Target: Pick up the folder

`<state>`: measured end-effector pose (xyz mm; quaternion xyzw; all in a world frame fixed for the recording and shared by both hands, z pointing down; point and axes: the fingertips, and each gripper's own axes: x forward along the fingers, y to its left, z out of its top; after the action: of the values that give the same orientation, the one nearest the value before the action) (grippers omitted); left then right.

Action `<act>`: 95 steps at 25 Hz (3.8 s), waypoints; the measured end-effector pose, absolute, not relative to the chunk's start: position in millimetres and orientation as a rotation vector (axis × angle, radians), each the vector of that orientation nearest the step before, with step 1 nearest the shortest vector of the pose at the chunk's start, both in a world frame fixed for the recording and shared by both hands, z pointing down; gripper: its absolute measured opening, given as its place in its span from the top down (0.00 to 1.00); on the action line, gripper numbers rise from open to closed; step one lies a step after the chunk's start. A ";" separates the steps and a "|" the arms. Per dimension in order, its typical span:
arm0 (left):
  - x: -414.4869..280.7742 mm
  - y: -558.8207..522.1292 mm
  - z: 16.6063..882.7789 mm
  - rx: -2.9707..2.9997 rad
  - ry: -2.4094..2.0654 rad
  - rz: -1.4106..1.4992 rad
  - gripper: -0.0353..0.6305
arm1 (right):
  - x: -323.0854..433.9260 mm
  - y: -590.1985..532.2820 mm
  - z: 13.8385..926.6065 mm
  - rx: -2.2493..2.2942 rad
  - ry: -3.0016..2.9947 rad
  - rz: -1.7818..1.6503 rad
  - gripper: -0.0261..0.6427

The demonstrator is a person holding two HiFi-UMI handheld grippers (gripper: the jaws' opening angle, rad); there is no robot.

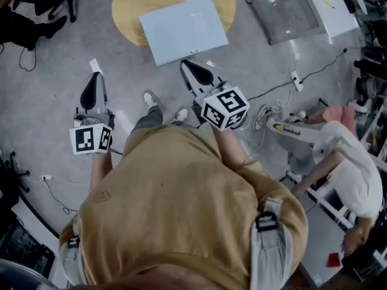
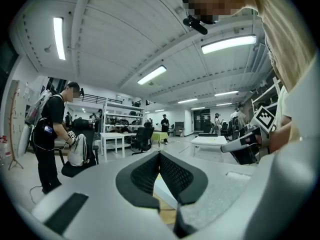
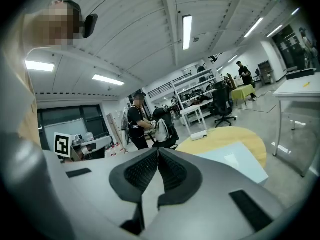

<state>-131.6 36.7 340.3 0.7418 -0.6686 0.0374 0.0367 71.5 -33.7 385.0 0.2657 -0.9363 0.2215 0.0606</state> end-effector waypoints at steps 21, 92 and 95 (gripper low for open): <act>-202.1 -62.2 363.2 2.389 -1.835 0.084 0.94 | 26.4 -76.2 419.3 1.014 -2.668 0.861 0.96; -228.9 -14.5 421.1 2.144 -1.867 0.545 0.94 | -36.2 -109.6 647.8 0.705 -2.409 2.660 0.52; -228.9 -14.9 424.0 2.139 -1.864 0.533 0.94 | -34.2 -105.2 645.5 0.681 -2.420 2.639 0.53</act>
<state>-228.9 -14.9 424.0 0.7349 -0.6405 0.1831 0.1272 -34.2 -105.2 645.5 0.1811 -0.6431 0.7012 -0.2489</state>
